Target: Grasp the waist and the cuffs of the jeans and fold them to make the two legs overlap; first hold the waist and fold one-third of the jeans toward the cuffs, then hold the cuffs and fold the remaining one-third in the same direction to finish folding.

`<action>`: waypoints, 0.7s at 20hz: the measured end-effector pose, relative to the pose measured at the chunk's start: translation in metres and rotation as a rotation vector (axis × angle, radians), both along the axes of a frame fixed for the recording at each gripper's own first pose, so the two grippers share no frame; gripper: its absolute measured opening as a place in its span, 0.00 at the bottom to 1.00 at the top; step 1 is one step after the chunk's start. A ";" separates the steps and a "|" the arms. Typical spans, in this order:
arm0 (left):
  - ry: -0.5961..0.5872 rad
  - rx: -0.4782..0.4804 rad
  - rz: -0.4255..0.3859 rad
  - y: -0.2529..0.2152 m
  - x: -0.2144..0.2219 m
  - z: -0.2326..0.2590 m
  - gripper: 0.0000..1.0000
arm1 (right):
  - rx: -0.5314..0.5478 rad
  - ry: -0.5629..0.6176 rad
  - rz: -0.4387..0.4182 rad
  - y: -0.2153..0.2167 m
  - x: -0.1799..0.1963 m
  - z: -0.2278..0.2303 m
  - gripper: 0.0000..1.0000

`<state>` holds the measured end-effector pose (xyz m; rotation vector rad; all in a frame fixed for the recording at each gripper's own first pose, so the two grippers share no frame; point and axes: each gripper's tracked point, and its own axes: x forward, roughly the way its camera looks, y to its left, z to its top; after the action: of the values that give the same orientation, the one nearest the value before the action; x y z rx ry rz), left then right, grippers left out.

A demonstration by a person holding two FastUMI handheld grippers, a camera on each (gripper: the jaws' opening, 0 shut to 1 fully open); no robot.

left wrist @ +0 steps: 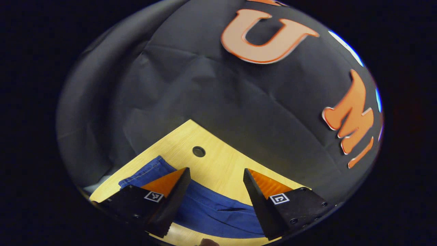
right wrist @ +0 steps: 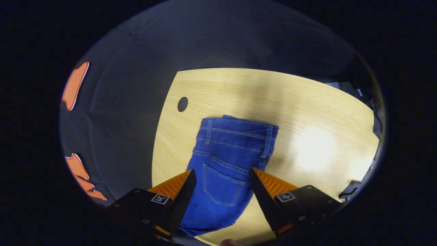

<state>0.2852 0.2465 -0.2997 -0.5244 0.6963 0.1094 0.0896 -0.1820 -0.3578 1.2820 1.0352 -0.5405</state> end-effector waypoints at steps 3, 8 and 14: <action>-0.078 0.109 -0.096 -0.030 -0.012 0.029 0.96 | -0.028 0.026 0.020 -0.005 -0.013 -0.015 0.97; -0.183 0.246 -0.202 -0.069 -0.032 0.069 0.96 | -0.077 0.060 0.036 -0.018 -0.021 -0.041 0.98; -0.203 0.267 -0.242 -0.107 -0.060 0.088 0.96 | -0.074 0.067 -0.004 -0.026 -0.007 -0.063 0.98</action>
<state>0.2251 0.1400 -0.2122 -0.1888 0.5314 -0.0765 0.0828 -0.2076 -0.4210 1.2078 1.0584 -0.6228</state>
